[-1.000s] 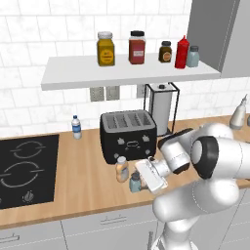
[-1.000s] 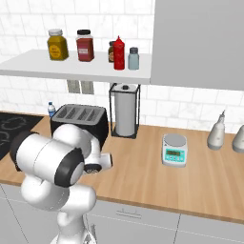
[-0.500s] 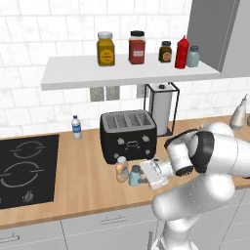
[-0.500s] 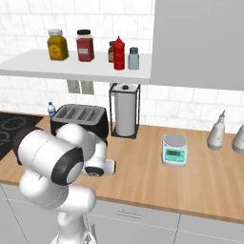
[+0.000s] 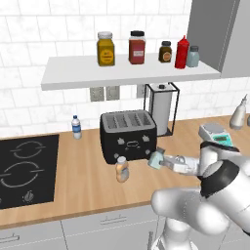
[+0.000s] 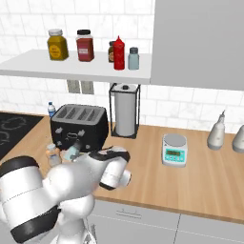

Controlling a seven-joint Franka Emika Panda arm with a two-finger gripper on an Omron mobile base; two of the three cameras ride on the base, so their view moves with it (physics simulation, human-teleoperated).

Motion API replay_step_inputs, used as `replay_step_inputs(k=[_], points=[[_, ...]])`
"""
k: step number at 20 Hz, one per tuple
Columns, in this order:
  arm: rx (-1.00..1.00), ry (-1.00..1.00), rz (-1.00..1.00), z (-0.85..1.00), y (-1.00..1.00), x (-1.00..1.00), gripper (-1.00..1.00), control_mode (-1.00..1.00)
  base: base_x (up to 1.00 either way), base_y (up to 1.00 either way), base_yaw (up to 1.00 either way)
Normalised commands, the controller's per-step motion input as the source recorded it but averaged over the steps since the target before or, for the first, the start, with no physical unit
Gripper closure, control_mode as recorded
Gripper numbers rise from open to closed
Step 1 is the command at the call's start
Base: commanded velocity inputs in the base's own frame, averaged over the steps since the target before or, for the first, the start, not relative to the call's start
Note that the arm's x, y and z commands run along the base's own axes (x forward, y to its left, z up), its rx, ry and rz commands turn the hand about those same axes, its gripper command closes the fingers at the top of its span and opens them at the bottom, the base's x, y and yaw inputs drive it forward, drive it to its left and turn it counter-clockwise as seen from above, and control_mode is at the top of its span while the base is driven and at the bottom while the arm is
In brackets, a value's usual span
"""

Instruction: Put the shaker and condiment bottle from the counter next to their counterparts in the cabinet.

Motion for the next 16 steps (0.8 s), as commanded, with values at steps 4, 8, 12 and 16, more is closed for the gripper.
replay_step_inputs(k=[4, 8, 12, 16], points=[[-0.13, -0.06, -0.01, 1.00, 0.15, -0.26, 1.00, -1.00, 0.00, 0.00, 0.00], [-0.19, -0.13, -0.05, 1.00, 0.01, -0.34, 1.00, -1.00, 0.00, 0.00, 0.00], [-0.12, -0.02, -0.18, 0.97, -0.02, -0.17, 1.00, -1.00, 0.00, 0.00, 0.00], [-0.05, 0.00, -0.31, 0.72, -0.15, -0.15, 1.00, -1.00, 0.00, 0.00, 0.00]])
